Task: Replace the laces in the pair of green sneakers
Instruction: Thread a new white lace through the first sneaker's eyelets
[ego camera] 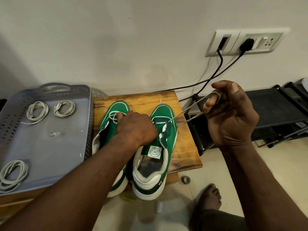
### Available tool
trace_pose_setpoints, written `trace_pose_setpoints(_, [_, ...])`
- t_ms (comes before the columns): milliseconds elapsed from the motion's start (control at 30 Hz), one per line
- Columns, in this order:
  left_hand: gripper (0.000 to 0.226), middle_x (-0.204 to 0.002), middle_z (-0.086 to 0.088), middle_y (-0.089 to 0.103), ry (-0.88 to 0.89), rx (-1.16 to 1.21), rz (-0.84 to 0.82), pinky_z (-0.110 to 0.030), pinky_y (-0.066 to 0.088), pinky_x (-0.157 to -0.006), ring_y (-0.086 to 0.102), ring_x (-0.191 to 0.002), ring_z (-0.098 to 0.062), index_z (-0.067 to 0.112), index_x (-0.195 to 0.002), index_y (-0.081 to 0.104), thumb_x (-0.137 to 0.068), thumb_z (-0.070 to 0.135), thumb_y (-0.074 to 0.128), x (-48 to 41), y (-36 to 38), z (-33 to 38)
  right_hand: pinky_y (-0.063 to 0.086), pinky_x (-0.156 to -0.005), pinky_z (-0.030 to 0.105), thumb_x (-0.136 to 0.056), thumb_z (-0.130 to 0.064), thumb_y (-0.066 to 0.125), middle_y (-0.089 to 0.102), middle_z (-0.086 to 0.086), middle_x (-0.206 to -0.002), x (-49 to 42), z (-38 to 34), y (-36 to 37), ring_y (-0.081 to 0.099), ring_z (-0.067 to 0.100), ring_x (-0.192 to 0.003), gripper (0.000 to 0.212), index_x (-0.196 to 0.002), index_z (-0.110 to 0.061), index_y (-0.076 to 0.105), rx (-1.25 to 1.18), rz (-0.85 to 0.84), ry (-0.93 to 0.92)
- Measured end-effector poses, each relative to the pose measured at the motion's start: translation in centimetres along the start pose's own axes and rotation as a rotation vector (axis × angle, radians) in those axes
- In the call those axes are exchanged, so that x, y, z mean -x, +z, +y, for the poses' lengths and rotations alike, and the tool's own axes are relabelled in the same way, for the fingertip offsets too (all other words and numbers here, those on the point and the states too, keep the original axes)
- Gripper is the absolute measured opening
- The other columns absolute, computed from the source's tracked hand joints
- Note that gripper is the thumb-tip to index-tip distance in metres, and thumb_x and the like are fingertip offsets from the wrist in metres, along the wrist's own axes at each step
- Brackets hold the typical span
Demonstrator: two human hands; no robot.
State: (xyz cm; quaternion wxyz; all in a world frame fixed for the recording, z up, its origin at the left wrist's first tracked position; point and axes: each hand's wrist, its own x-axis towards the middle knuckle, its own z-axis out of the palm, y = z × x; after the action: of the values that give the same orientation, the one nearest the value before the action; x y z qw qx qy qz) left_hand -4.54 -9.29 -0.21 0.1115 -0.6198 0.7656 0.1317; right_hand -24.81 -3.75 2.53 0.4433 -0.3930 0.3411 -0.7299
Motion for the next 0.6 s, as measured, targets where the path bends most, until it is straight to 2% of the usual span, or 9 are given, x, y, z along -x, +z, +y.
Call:
trace_pose_setpoints(200, [0.015, -0.077, 0.002, 0.049, -0.001, 0.064, 0.068, -0.049, 0.032, -0.105, 0.053, -0.083, -0.025, 0.023, -0.085, 0.055, -0.093, 0.034, 0.050, 0.9, -0.4, 0.5, 0.045, -0.058, 0.029, -0.103, -0.016, 0.047, 0.064, 0.001, -0.067, 0.7, -1.5, 0.9, 0.057, 0.016, -0.060, 0.024, -0.102, -0.013, 0.071, 0.069, -0.003, -0.065])
trace_pose_setpoints(367, [0.018, -0.101, -0.007, 0.067, -0.010, 0.058, 0.105, -0.046, 0.039, -0.102, 0.051, -0.082, -0.027, 0.021, -0.097, 0.065, -0.093, 0.034, 0.052, 1.5, -0.4, 0.8, 0.037, -0.047, 0.021, -0.103, -0.018, 0.046, 0.066, 0.001, -0.077, 2.1, -2.9, 2.5, 0.053, 0.013, -0.056, 0.027, -0.097, -0.016, 0.073, -0.025, -0.063, -0.024])
trace_pose_setpoints(433, [0.017, -0.103, -0.008, 0.069, 0.006, 0.059, 0.135, -0.045, 0.040, -0.100, 0.052, -0.082, -0.028, 0.020, -0.094, 0.064, -0.094, 0.033, 0.052, 1.7, -0.2, 1.0, 0.035, -0.045, 0.020, -0.103, -0.017, 0.045, 0.069, 0.002, -0.082, 2.5, -3.4, 3.1, 0.053, 0.012, -0.054, 0.029, -0.098, -0.017, 0.073, -0.065, -0.131, -0.024])
trace_pose_setpoints(533, [0.019, -0.104, -0.011, 0.070, 0.000, 0.128, 0.188, -0.040, 0.046, -0.085, 0.056, -0.084, -0.031, 0.020, -0.083, 0.055, -0.096, 0.034, 0.053, 1.4, -0.2, 0.8, 0.038, -0.044, 0.018, -0.103, -0.018, 0.049, 0.073, 0.005, -0.092, 2.3, -3.8, 3.4, 0.055, 0.012, -0.052, 0.021, -0.104, -0.014, 0.070, -0.021, -0.208, -0.095])
trace_pose_setpoints(600, [0.030, -0.100, -0.013, 0.072, -0.028, 0.228, 0.202, -0.036, 0.046, -0.075, 0.058, -0.082, -0.031, 0.015, -0.077, 0.056, -0.095, 0.039, 0.058, 0.7, -0.4, 0.0, 0.043, -0.048, 0.021, -0.103, -0.017, 0.053, 0.076, 0.008, -0.096, 2.3, -2.8, 3.1, 0.054, 0.014, -0.053, 0.018, -0.109, -0.009, 0.068, 0.117, -0.172, -0.082])
